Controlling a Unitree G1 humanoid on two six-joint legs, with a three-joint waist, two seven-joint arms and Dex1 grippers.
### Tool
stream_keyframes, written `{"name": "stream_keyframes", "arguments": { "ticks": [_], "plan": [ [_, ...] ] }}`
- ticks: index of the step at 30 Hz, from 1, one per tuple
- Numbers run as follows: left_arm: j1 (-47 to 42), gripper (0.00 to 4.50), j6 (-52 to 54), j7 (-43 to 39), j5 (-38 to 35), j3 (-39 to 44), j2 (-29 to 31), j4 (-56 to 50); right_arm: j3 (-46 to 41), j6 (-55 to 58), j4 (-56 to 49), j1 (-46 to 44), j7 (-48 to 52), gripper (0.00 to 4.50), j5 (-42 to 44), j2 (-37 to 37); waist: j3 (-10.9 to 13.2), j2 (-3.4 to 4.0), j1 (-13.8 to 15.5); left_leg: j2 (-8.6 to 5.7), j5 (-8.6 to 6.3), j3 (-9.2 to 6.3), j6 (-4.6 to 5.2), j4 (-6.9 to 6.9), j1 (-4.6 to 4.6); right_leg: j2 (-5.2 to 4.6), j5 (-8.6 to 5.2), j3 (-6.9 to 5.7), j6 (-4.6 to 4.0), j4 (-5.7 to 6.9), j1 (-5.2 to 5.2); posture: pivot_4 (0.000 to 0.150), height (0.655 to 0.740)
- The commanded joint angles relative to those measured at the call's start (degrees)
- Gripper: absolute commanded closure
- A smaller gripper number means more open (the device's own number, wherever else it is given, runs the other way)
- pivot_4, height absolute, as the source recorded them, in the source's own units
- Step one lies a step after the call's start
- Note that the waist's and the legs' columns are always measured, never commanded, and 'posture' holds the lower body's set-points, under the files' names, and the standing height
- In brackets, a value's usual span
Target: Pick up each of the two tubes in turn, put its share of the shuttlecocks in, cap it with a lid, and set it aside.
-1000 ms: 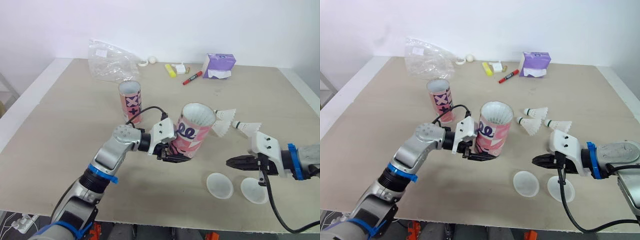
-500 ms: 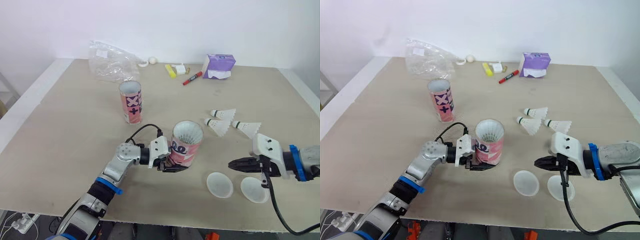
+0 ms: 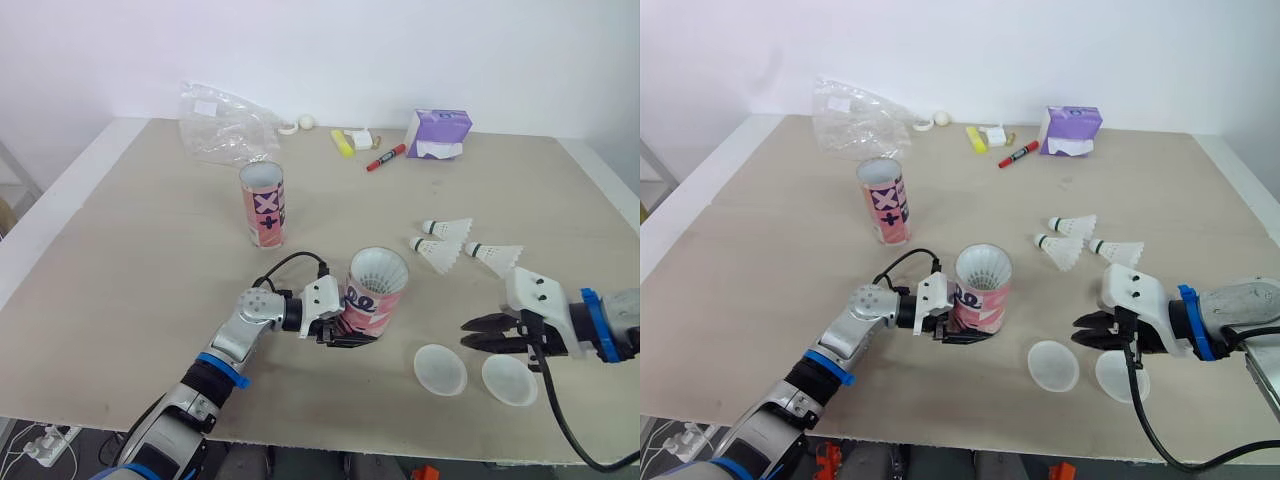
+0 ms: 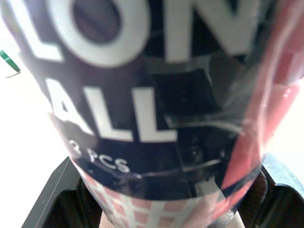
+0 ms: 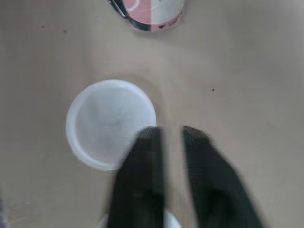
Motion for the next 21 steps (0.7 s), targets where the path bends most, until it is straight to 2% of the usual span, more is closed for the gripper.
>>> {"name": "stream_keyframes", "arguments": {
  "ticks": [1,4,5,18,21],
  "plan": [
    [0.3,1.29,0.5,-0.4,1.0,-0.9,0.4,1.2,2.8,3.0,-4.0,-2.4,-3.2,1.67,0.2,0.3,0.0,0.01,0.0,0.01,0.0,0.0,0.0,0.0,0.0,0.01,-0.01,-0.01,-0.01,0.0,0.0,0.15,0.74],
    [0.2,1.29,0.8,-0.5,1.0,-0.9,0.3,1.1,5.9,5.9,-5.1,-4.8,-6.5,0.19,-0.3,1.4,0.0,0.02,0.0,0.01,0.0,0.01,0.0,0.01,0.0,0.0,-0.02,0.0,-0.05,0.0,-0.01,0.15,0.74],
    [0.1,1.29,1.0,-0.5,0.9,-0.9,0.3,1.1,6.9,6.7,-5.4,-5.4,-7.3,0.07,-0.6,1.5,0.0,0.01,0.0,0.0,0.0,0.01,0.0,0.01,0.0,-0.01,-0.05,0.0,-0.1,0.0,-0.01,0.15,0.74],
    [0.6,1.29,1.7,-1.0,1.3,-1.2,0.4,1.9,16.1,15.5,-8.1,-10.6,-14.7,0.07,-3.2,1.3,0.0,0.04,0.0,0.03,0.0,0.0,0.0,-0.01,-0.01,0.0,-0.07,-0.02,-0.14,0.0,-0.03,0.15,0.74],
    [0.5,1.29,1.7,-0.9,1.3,-1.3,0.4,1.9,17.5,16.3,-9.0,-11.1,-14.8,0.88,-3.4,1.0,0.0,0.04,0.0,0.04,0.0,0.0,0.0,-0.01,-0.01,0.0,-0.11,-0.03,-0.2,0.0,-0.03,0.15,0.74]
  ]
}}
